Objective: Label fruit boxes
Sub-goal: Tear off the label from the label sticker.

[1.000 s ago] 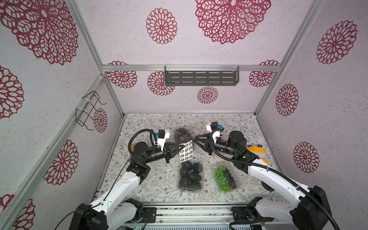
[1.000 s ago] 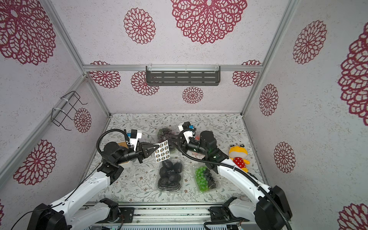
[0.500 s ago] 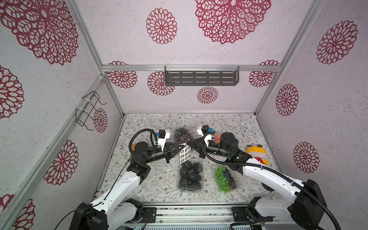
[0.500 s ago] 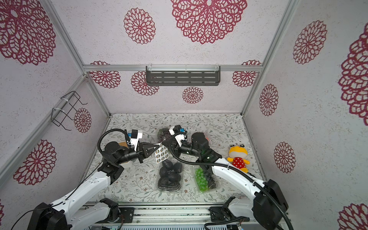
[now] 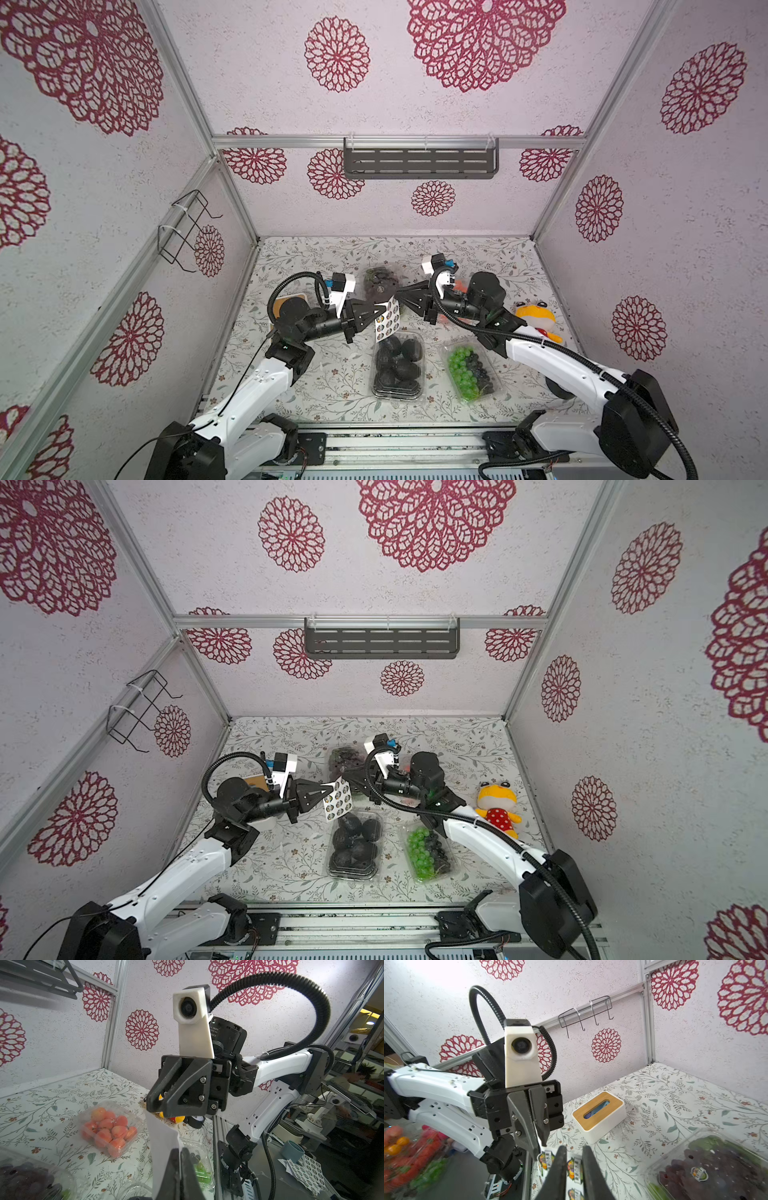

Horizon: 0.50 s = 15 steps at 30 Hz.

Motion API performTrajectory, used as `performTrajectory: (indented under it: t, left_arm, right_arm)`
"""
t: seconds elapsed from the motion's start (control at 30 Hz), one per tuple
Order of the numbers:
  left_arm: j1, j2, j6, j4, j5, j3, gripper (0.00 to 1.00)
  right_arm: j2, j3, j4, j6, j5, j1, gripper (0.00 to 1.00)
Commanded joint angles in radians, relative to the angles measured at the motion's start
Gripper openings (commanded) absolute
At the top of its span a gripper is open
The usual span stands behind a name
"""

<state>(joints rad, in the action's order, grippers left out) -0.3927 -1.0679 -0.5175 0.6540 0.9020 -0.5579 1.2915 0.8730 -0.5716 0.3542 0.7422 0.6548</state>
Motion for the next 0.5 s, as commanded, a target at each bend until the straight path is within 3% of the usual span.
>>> performTrajectory:
  t: [0.0,0.27,0.47]
  left_arm:
    - [-0.003,-0.004,-0.007,0.030,0.011,0.006,0.00]
    - [-0.003,-0.004,-0.004,0.028,0.006,0.002,0.00]
    - [-0.003,-0.011,-0.006,0.027,0.001,-0.002,0.00]
  right_arm:
    - [0.012,0.020,-0.074,0.054,0.085,0.003,0.26]
    - [0.026,0.014,-0.110,0.091,0.138,0.005,0.30]
    - [0.040,0.018,-0.115,0.100,0.169,0.011,0.40]
